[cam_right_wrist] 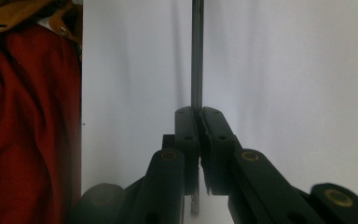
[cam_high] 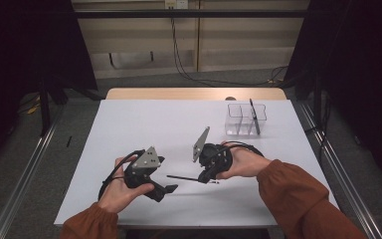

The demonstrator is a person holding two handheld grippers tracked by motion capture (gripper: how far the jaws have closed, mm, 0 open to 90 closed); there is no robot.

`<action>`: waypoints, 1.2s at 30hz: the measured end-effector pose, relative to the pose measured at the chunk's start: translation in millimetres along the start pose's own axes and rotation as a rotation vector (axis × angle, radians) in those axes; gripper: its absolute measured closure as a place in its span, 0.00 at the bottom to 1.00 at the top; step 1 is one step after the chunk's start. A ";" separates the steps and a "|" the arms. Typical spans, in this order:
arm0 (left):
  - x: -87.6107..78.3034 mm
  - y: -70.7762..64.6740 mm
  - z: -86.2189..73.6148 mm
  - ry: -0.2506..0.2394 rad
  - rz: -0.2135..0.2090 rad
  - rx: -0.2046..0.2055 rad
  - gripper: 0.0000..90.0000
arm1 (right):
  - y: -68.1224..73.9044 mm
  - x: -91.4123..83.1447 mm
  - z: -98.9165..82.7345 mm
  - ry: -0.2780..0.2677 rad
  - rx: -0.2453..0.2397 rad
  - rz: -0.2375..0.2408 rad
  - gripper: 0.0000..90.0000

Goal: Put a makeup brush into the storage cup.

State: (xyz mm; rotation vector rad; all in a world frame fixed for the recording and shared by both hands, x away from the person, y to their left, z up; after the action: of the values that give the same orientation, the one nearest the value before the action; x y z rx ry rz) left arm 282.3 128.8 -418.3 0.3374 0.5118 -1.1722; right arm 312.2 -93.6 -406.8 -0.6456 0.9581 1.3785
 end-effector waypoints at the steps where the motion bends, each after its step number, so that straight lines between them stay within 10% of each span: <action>1: 1.2 0.0 -0.1 0.010 0.001 0.003 0.05 | -0.3 0.4 0.6 0.008 -0.005 0.001 0.96; 10: 4.4 -1.0 1.2 0.102 -0.048 -0.034 0.07 | 0.5 6.1 0.8 0.061 -0.016 0.014 0.96; 15: 10.8 -0.4 0.0 0.114 -0.049 0.024 0.07 | 1.2 7.1 1.2 0.076 -0.020 0.024 0.96; 30: 24.2 8.7 3.1 0.239 -0.156 -0.040 0.10 | 0.8 7.1 0.1 0.083 -0.020 0.030 0.96; 36: 31.5 6.9 4.8 0.277 -0.200 -0.010 0.27 | 1.7 9.5 1.3 0.085 -0.028 0.040 0.96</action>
State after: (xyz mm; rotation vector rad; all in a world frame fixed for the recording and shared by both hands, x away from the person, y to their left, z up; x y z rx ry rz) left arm 299.0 104.1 -431.6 0.4516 0.8073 -1.3235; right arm 310.1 -87.4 -414.1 -0.7140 1.0252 1.4118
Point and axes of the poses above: each handheld gripper's, and its own axes: x roughly forward along the jaws, z roughly out of its top, y roughly to its left, the point moved 1 cm from there along x, roughly forward along the jaws, and after that the axes turned 7 degrees about -y, right-handed, at the moved point
